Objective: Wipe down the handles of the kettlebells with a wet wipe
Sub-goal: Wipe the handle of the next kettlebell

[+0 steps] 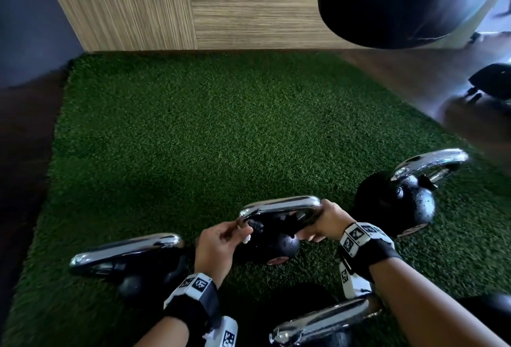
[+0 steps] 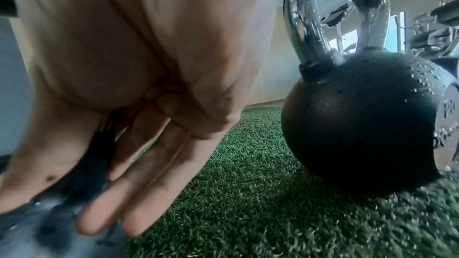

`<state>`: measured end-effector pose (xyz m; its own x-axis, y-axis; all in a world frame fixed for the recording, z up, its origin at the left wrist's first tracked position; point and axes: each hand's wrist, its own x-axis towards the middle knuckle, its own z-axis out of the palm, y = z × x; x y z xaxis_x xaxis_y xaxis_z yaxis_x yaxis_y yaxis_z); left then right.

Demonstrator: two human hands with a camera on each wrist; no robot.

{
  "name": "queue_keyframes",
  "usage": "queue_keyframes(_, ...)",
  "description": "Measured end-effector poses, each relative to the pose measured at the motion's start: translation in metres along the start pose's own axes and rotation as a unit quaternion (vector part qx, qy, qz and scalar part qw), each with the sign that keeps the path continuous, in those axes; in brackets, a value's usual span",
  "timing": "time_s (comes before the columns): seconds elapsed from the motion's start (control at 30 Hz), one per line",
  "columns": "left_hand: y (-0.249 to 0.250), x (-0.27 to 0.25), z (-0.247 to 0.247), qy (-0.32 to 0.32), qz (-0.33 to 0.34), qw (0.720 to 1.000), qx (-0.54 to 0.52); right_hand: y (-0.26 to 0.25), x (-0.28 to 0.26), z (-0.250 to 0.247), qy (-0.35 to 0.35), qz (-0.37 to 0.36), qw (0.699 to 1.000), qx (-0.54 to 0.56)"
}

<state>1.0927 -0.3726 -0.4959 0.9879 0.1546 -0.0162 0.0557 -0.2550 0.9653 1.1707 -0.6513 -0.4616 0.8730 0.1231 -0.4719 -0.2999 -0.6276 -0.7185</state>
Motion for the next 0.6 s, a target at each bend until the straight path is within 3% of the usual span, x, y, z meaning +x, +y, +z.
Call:
queue_keyframes(0.23, 0.025, 0.048, 0.018, 0.042, 0.02, 0.986, 0.161, -0.006, -0.015, -0.011, -0.095, -0.063, 0.975, -0.192)
queue_keyframes(0.43, 0.041, 0.082, 0.044, 0.004, -0.025, 0.992, 0.124, -0.045, -0.019, 0.002, -0.184, -0.046, 0.947, -0.258)
queue_keyframes(0.53, 0.034, 0.085, 0.043, -0.05, -0.08, 0.994, 0.052, -0.062, -0.01, 0.002, -0.096, -0.083, 0.947, -0.295)
queue_keyframes(0.6, 0.029, 0.08, 0.038, -0.07, -0.104, 0.991, -0.049, -0.061, -0.002, 0.008, -0.048, -0.081, 0.967, -0.236)
